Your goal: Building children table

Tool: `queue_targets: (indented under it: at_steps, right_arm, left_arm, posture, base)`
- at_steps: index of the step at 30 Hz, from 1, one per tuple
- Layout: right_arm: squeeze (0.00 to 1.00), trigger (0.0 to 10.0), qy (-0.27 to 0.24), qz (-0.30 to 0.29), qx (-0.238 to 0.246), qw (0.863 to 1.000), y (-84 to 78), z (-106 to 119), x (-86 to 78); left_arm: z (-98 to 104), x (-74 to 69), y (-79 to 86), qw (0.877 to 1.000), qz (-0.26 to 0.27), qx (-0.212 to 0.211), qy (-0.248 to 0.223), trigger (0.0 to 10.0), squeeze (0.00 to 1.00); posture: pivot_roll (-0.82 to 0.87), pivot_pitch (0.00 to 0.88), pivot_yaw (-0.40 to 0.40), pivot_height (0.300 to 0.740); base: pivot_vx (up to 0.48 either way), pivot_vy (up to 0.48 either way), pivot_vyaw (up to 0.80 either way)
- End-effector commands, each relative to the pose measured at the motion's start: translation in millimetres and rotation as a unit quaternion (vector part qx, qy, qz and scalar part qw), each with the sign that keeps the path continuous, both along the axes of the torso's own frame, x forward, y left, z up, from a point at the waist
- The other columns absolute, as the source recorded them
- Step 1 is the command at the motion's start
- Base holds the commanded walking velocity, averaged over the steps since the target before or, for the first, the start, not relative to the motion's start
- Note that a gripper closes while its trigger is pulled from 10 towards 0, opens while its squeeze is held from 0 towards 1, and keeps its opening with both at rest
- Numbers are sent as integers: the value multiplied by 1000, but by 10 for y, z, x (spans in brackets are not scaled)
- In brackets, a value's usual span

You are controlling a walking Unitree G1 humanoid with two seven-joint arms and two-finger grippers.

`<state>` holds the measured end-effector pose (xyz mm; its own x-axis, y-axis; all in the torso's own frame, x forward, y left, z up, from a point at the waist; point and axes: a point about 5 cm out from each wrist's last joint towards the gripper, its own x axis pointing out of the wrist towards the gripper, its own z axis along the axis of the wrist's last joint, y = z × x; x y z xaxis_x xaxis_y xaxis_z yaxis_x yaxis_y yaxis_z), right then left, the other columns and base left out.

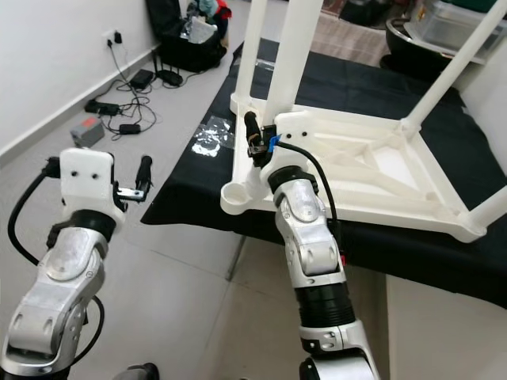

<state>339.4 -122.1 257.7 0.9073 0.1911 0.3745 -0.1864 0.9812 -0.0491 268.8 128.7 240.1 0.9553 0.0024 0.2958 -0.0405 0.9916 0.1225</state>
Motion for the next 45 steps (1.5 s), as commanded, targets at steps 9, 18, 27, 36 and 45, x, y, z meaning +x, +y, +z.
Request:
queue_targets:
  at_steps: [9, 18, 27, 36, 45]
  right_arm:
    - [0, 10000, -12, 5, 24, 1000, -28, 69, -21]
    - [0, 10000, -15, 65, 53, 996, -98, 218, 159]
    - [0, 10000, -1, 169, 47, 985, -30, 358, 451]
    - [0, 10000, 4, 316, 15, 949, 22, 423, 527]
    - [0, 10000, -13, 351, -18, 936, -151, 497, 535]
  left_arm:
    - [3, 4, 0, 1000, -3, -3, -5, 10000, 0]
    - [-5, 1, -34, 1000, -8, -10, -4, 10000, 0]
    - [-17, -61, -107, 1000, -21, -16, 1, 10000, 0]
    - [-7, -175, -169, 999, -38, -21, 7, 10000, 0]
    - [-33, -228, -179, 999, -43, -19, 17, 10000, 0]
  posture:
    - [77, 151, -149, 740]
    - [78, 154, -151, 740]
    - [87, 197, -164, 740]
    - [98, 243, -168, 740]
    - [117, 259, -168, 740]
  base:
    - [57, 0, 0]
    - [0, 0, 0]
    - [0, 0, 0]
    - [0, 0, 0]
    - [0, 0, 0]
